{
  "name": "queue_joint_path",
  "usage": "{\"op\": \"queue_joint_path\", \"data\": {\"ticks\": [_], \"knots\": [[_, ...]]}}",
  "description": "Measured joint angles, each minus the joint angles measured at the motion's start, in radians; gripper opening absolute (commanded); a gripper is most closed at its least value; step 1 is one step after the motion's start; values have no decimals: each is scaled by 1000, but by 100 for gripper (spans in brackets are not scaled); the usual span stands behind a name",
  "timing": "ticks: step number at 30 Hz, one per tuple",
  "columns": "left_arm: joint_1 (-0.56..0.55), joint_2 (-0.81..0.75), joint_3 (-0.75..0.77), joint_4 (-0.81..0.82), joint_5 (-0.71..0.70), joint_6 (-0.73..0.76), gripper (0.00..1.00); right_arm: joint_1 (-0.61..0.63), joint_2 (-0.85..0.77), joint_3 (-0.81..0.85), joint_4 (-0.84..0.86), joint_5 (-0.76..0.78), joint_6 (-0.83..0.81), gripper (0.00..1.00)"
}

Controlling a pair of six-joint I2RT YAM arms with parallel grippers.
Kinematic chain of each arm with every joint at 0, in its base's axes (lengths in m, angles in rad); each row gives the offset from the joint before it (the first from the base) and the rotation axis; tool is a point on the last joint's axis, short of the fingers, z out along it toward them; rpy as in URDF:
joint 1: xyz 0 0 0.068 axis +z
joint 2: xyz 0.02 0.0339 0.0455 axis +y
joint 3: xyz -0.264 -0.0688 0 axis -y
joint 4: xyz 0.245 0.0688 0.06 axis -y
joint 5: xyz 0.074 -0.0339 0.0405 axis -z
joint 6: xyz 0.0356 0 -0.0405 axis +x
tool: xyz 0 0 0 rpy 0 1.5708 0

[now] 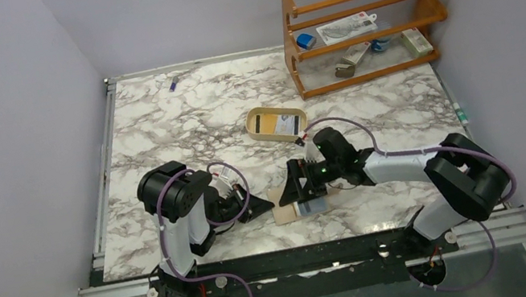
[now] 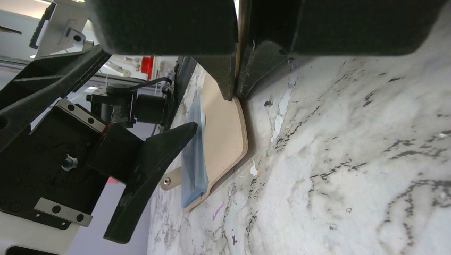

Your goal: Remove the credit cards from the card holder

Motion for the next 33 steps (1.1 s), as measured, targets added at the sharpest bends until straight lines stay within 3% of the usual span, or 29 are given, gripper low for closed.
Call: {"op": "queue_joint_path", "data": {"ticks": [23,33], "knots": [[-2,-2,-2,0,-9,-2,0,26,131,-72,340,3,208,97],[-2,-9,-2,0,-8,-5,0,50,210,-116,583,-10,298,95]]}}
